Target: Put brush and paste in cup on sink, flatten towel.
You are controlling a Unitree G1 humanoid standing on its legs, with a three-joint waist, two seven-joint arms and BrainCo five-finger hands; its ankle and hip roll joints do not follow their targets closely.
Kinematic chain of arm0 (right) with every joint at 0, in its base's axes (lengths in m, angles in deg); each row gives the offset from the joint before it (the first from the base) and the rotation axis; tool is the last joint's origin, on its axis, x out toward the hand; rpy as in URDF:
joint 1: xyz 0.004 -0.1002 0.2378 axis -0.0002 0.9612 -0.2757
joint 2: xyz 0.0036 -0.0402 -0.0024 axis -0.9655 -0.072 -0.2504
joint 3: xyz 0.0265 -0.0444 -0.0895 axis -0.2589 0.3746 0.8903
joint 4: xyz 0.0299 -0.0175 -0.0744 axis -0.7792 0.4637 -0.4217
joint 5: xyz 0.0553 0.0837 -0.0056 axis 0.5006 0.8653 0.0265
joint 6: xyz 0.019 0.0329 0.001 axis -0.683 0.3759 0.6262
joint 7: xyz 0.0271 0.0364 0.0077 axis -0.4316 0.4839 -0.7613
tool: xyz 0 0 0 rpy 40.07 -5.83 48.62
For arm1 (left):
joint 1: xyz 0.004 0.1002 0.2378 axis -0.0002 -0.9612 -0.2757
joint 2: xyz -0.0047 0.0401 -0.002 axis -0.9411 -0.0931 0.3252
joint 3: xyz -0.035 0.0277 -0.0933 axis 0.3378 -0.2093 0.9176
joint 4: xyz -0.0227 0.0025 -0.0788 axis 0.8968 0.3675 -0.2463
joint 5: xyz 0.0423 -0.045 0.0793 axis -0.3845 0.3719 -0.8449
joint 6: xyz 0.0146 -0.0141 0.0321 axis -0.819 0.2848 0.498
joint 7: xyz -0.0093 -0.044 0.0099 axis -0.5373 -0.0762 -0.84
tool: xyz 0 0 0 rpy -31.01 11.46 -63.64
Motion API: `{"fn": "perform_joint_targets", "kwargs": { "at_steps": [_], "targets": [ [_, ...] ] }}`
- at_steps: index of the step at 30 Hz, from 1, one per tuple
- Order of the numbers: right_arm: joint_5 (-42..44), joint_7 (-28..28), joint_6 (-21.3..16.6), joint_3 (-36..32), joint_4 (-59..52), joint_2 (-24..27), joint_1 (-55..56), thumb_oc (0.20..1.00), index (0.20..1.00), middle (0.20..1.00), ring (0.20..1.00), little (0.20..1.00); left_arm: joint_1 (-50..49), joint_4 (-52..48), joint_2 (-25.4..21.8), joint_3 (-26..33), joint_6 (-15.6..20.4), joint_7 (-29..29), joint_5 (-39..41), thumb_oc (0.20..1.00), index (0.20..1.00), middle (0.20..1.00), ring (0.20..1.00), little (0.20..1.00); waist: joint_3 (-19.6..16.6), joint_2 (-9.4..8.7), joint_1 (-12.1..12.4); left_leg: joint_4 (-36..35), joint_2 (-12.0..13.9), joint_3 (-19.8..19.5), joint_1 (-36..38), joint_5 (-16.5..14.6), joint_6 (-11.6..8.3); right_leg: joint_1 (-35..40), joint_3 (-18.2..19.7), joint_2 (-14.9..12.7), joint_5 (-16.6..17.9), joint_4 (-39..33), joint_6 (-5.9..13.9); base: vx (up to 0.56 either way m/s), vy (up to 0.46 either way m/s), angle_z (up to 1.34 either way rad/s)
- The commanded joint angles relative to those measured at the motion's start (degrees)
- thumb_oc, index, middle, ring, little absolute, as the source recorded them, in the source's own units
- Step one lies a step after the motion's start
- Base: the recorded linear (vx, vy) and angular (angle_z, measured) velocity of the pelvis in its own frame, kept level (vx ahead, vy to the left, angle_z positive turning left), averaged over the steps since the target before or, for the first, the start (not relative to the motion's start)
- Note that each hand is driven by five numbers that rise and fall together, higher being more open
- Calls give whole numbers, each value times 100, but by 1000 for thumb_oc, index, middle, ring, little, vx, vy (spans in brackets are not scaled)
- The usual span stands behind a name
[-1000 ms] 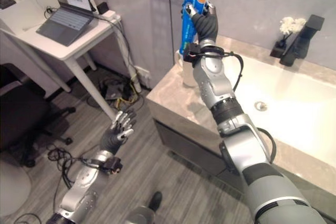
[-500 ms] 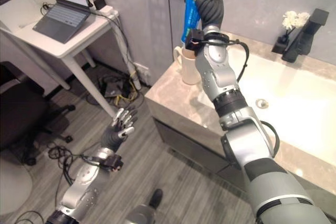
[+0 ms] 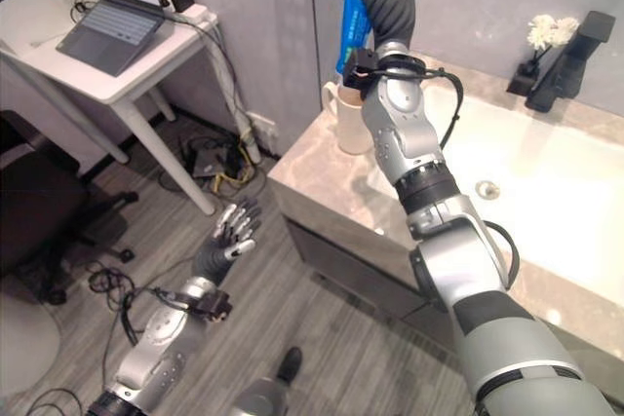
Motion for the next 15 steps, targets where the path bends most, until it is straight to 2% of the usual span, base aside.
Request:
{"fn": "perform_joint_targets", "kwargs": {
  "at_steps": [1,15],
  "targets": [
    [44,-47,-366,96,-169,378,-629,200,200,200,200,200,272,-323,-332,-162,207,87,-151,1000,1000,1000,1000,1000,-35,-234,35,29,-8,-180,-230,-528,-199,356,316,-365,-818,169,344,0,0,0],
    [139,-63,-337,31,74,84,-598,200,200,200,200,200,208,-359,-319,-111,186,17,-148,1000,1000,1000,1000,1000,-34,-203,-59,29,-16,-130,-212,-545,-182,348,349,-385,-814,179,335,3,2,-2]
  ]
}}
